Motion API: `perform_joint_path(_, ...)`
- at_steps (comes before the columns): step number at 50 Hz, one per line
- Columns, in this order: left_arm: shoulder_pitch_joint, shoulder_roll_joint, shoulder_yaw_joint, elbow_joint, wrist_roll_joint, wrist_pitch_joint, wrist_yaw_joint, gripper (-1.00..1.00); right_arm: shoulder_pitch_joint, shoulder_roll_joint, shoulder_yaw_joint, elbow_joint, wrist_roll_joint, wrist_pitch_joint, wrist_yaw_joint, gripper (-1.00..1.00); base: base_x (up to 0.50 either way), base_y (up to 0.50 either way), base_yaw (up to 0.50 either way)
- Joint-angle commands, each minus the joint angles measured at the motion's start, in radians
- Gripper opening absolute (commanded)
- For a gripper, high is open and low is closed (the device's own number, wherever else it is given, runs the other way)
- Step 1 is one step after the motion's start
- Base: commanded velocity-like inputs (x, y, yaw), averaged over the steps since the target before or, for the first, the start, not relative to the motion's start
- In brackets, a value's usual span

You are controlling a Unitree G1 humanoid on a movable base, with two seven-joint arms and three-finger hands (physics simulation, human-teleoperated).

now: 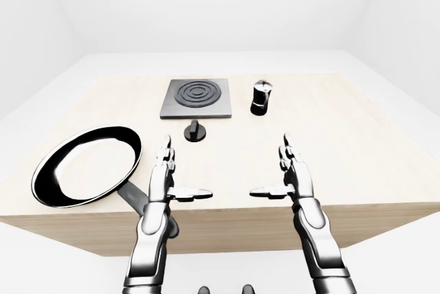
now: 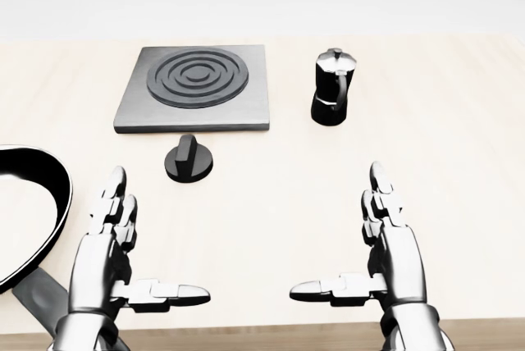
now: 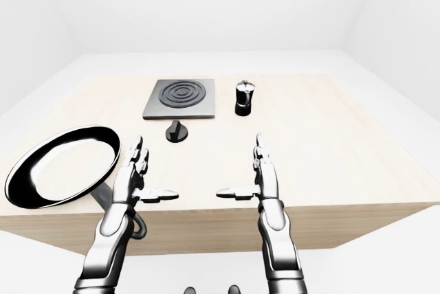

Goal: Turn on the stove.

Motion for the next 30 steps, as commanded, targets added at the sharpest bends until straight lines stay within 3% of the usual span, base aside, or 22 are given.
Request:
perform_joint_path(1,0.011,0.014,0.031,-0.054,-0.008,0.045,-0.035,1.0,0.011,-0.012,-0.027,-0.018,0.019,0.012,0.031,1.0,0.0,0.0,0.0)
perform_joint_path(4,0.011,0.014,0.032,-0.048,-0.008,0.043,-0.038,1.0,0.02,-0.012,-0.02,-0.019,0.007,-0.002,0.031,1.0,0.0,0.0,0.0)
perform_joint_path(5,0.011,0.013,0.035,-0.055,-0.019,0.058,-0.041,1.0,0.018,-0.012,-0.022,-0.018,0.01,0.0,0.034,1.0,0.0,0.0,0.0)
perform_joint_path(15,0.004,0.018,0.043,-0.047,-0.019,0.052,-0.046,1.0,0.018,-0.011,-0.022,-0.019,0.005,-0.002,0.034,1.0,0.0,0.0,0.0)
perform_joint_path(22,0.007,0.017,0.046,-0.063,-0.029,0.069,-0.049,1.0,0.016,-0.009,-0.019,-0.019,0.003,-0.004,0.032,1.0,0.0,0.0,0.0)
perform_joint_path(30,0.008,0.017,0.046,-0.06,-0.033,0.066,-0.049,1.0,0.015,-0.009,-0.019,-0.012,0.003,-0.01,0.033,1.0,0.0,0.0,0.0)
